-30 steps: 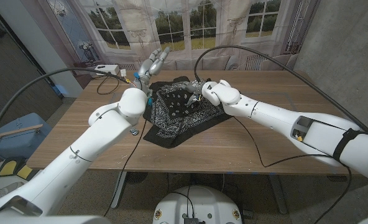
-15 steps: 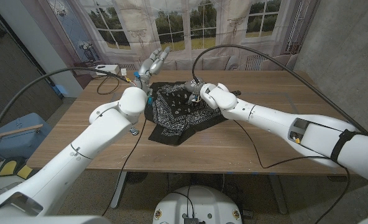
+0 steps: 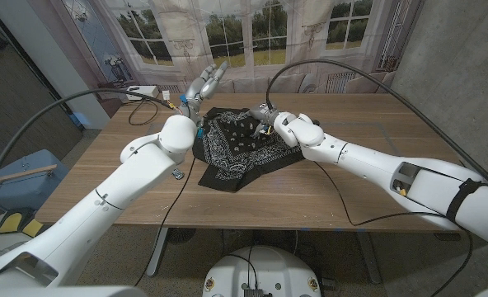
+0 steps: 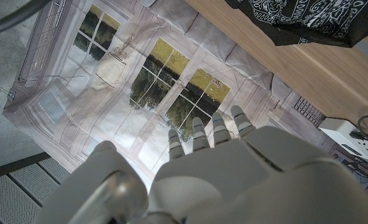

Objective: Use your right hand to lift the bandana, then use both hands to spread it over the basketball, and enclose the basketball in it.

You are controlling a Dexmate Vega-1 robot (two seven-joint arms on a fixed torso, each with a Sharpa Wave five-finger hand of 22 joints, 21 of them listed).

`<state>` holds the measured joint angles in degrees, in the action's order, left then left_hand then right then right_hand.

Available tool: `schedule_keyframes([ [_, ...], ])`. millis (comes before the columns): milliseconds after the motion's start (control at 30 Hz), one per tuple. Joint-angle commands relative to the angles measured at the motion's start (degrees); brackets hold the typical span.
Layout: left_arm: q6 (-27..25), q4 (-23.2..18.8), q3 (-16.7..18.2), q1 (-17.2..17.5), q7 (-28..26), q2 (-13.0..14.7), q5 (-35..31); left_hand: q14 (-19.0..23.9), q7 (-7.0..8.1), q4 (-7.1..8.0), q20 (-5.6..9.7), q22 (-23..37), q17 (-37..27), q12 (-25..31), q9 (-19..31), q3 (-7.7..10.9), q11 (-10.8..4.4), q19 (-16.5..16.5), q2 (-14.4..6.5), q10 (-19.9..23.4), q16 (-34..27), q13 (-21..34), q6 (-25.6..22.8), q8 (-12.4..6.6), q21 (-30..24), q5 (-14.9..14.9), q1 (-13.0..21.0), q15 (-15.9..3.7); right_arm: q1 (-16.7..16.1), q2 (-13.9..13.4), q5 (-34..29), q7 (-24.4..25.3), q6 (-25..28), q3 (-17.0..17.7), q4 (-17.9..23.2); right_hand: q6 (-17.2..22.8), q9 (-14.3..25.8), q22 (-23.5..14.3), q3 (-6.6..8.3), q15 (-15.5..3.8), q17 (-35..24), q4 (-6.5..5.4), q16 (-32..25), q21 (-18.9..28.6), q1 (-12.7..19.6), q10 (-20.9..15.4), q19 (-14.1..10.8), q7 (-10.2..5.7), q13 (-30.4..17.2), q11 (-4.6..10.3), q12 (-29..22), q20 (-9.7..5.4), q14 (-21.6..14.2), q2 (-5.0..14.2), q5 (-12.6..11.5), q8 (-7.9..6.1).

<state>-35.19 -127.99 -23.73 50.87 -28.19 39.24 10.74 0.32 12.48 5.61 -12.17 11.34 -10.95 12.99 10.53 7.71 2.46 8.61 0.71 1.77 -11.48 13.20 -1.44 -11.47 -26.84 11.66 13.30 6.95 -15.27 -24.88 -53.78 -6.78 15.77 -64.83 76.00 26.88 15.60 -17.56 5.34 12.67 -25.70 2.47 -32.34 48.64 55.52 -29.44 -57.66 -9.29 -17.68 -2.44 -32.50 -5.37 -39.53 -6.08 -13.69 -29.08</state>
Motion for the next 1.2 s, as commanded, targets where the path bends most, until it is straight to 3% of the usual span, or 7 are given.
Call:
schedule_keyframes([
  [33,0.6,-0.2,-0.2,0.4,-0.2,0.2,-0.1,-0.4,0.03,-0.25,-0.18,0.1,-0.2,0.4,0.2,0.10,0.06,-0.1,-0.6,-0.4,0.0,0.1,-0.3,-0.06,0.1,0.2,0.0,0.23,-4.1,-2.4,5.5,17.0,-6.3,6.2,3.5,2.1,0.3,-0.3,8.55,-25.04,-0.7,6.33,-0.3,1.2,17.5,-7.4,0.2,1.02,-0.5,2.31,-1.0,-2.32,-18.0,16.56,0.8,-0.95],
  [167,0.7,-0.4,-0.2,0.7,-0.3,0.2,-0.2,-0.5,0.04,-0.25,-0.18,0.1,-0.2,0.4,0.2,0.08,0.04,-0.1,-0.6,-0.5,0.0,0.1,-0.3,-0.02,0.1,0.2,0.0,0.28,-4.6,-2.4,8.4,18.1,-8.7,8.0,4.0,3.3,0.3,-0.8,9.64,-25.48,-1.6,7.42,-0.2,2.6,20.1,-7.8,1.0,1.08,-0.9,1.75,-1.4,-3.33,-18.8,15.82,1.7,-1.69],
  [267,0.7,-0.7,-0.1,1.0,-0.7,0.2,-0.3,-0.5,0.04,-0.25,-0.18,0.1,-0.2,0.4,0.2,0.04,0.29,-0.1,-0.7,-0.5,0.0,0.1,-0.2,0.02,0.2,0.2,-0.1,0.27,-4.7,-2.1,11.1,20.6,-12.5,9.2,2.8,5.3,0.5,-1.2,10.08,-25.00,-3.3,6.84,-1.1,4.3,21.0,-10.0,1.6,2.39,-1.5,0.99,-2.5,-4.10,-21.0,15.81,2.5,-2.74],
  [400,0.7,-0.9,-0.1,1.3,-0.9,0.2,-0.4,-0.5,0.05,-0.26,-0.18,0.1,-0.2,0.4,0.2,0.02,0.12,-0.1,-0.7,-0.5,0.0,0.1,-0.2,0.06,0.3,0.2,-0.1,0.31,-4.7,-1.5,12.5,24.5,-16.5,9.9,1.0,12.2,0.6,-1.9,10.69,-24.85,-7.9,6.25,-3.4,8.4,22.6,-16.0,2.3,5.34,-3.5,0.65,-6.2,-4.90,-25.1,15.65,2.9,-5.84],
  [467,0.8,-0.8,-0.1,1.3,-0.9,0.2,-0.4,-0.5,0.05,-0.26,-0.18,0.1,-0.2,0.4,0.2,0.01,0.09,-0.1,-0.7,-0.5,0.0,0.1,-0.1,0.10,0.3,0.2,-0.2,0.28,-4.6,-1.3,12.7,26.2,-18.2,10.1,0.2,16.0,0.6,-1.9,11.05,-24.78,-10.4,5.88,-4.4,10.4,23.0,-18.7,2.7,7.76,-4.9,0.05,-8.0,-5.27,-26.6,15.94,2.8,-7.42],
  [800,0.6,-0.5,-0.5,1.0,-0.9,-0.1,-0.7,-0.7,0.05,-0.30,-0.18,0.1,-0.2,0.4,0.2,-0.08,0.30,0.0,-0.8,-0.7,0.0,0.2,0.1,0.21,0.5,0.2,-0.3,0.36,-4.1,3.2,12.7,42.1,-24.1,10.8,-7.6,17.3,0.4,-1.9,11.82,-24.93,-12.3,6.28,-4.5,11.9,24.2,-19.7,3.4,9.58,-6.1,-0.66,-9.0,-6.11,-26.7,15.85,2.7,-7.84],
  [1200,1.9,0.4,-0.3,1.4,-0.7,-0.3,-0.4,-0.9,0.05,-0.34,-0.18,0.1,-0.2,0.4,0.2,-0.15,0.19,0.1,-0.8,-0.9,0.0,0.2,0.2,0.27,0.7,0.2,-0.4,0.44,1.0,9.9,13.6,57.4,-29.9,8.9,-21.5,17.7,0.4,-1.8,12.21,-24.89,-13.7,6.46,-4.7,13.1,25.0,-19.9,3.7,10.13,-7.0,-0.78,-9.6,-6.86,-27.0,15.52,2.7,-8.03],
])
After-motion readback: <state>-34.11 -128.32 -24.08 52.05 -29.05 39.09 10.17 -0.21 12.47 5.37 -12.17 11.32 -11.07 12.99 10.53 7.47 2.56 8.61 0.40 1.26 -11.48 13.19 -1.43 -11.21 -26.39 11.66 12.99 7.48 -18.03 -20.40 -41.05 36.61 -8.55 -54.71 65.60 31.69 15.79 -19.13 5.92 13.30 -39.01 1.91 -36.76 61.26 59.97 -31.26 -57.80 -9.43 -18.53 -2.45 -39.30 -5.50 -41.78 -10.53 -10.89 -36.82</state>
